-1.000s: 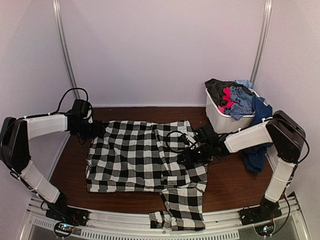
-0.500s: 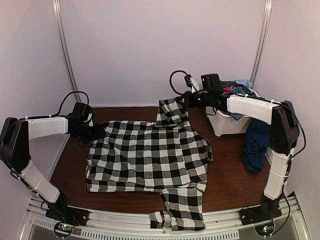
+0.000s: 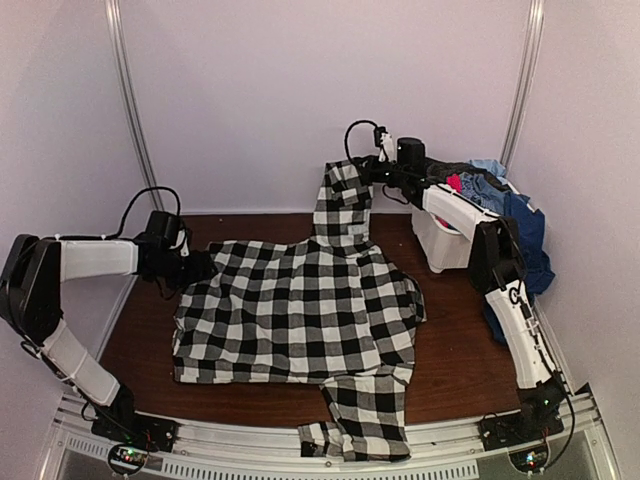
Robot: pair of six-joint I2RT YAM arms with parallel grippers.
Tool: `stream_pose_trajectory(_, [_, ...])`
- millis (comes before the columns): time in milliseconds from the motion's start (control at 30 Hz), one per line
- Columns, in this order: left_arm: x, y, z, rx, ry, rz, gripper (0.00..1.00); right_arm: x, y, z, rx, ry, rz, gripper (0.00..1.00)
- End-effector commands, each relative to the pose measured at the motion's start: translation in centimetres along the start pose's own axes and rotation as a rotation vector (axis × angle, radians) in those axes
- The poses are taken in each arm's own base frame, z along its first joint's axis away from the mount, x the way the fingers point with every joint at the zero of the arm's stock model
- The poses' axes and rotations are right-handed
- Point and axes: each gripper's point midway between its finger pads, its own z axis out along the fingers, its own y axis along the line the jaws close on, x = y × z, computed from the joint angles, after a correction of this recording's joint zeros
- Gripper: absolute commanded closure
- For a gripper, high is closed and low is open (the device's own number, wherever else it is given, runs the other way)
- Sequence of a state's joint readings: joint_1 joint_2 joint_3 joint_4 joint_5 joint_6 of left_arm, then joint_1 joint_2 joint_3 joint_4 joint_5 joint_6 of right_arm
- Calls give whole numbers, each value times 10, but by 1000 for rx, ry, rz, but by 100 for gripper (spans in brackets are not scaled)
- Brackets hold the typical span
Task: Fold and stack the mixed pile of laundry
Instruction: Adjust the crumpled shirt at the center of the board, then move the flattened shirt to the center of the board.
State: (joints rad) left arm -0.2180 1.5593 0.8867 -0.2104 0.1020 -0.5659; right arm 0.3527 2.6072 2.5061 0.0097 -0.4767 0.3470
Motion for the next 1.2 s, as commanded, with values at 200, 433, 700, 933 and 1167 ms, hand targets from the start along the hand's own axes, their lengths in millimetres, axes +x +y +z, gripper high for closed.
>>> stream_pose_trajectory(200, [2, -3, 11, 20, -16, 14, 22, 34, -20, 20, -4, -38, 36, 25])
stream_pose_trajectory(433, [3, -4, 10, 8, 9, 9, 22, 18, 20, -20, 20, 151, -2, 0])
stream_pose_trajectory(700, [29, 1, 12, -75, 79, 51, 24, 127, 48, -122, 77, 454, 68, 1])
stream_pose_trajectory(933, [53, 22, 30, -167, 155, 40, 32, 230, 97, -172, -32, 651, 132, 10])
stream_pose_trajectory(1167, [39, 36, 70, -217, 195, 22, 44, 286, 55, -156, 42, 741, 224, 17])
